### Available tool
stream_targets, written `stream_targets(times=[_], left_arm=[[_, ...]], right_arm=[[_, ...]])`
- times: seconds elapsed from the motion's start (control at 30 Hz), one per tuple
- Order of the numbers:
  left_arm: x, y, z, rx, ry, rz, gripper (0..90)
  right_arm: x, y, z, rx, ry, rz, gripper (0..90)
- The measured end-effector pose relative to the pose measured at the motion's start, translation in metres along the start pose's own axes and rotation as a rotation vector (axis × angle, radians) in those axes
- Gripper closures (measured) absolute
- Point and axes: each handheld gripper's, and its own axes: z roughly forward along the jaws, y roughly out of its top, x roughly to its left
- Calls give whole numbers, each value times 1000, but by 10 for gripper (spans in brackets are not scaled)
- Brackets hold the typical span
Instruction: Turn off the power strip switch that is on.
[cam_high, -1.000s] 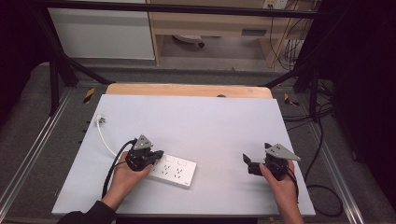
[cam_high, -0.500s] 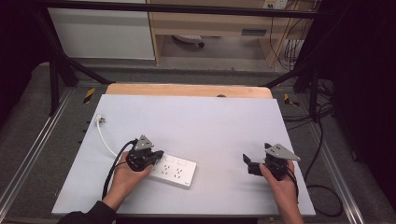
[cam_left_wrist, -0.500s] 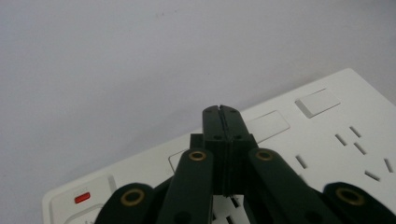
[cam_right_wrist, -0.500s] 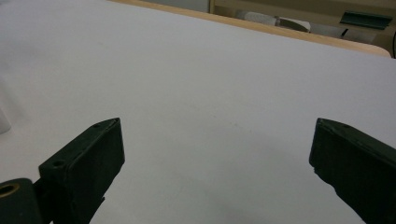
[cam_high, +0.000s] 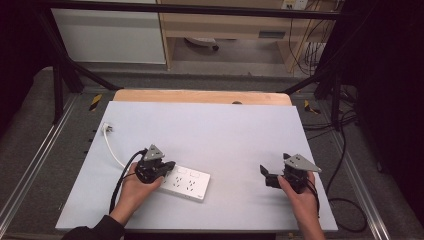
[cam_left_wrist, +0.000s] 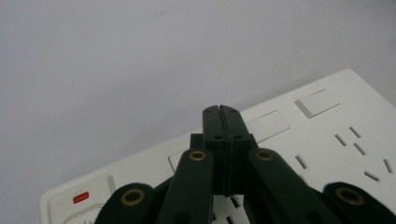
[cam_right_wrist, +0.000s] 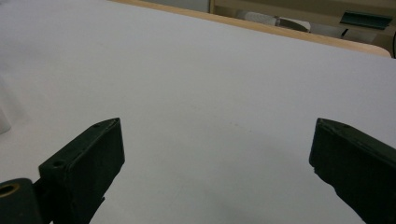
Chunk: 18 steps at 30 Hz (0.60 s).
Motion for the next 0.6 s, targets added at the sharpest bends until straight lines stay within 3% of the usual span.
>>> stream_targets(times=[0.6], left_arm=[[2,-2,1,-39,-24,-20,900]], right_arm=[[-1,0,0,-5,-1,-4,37]])
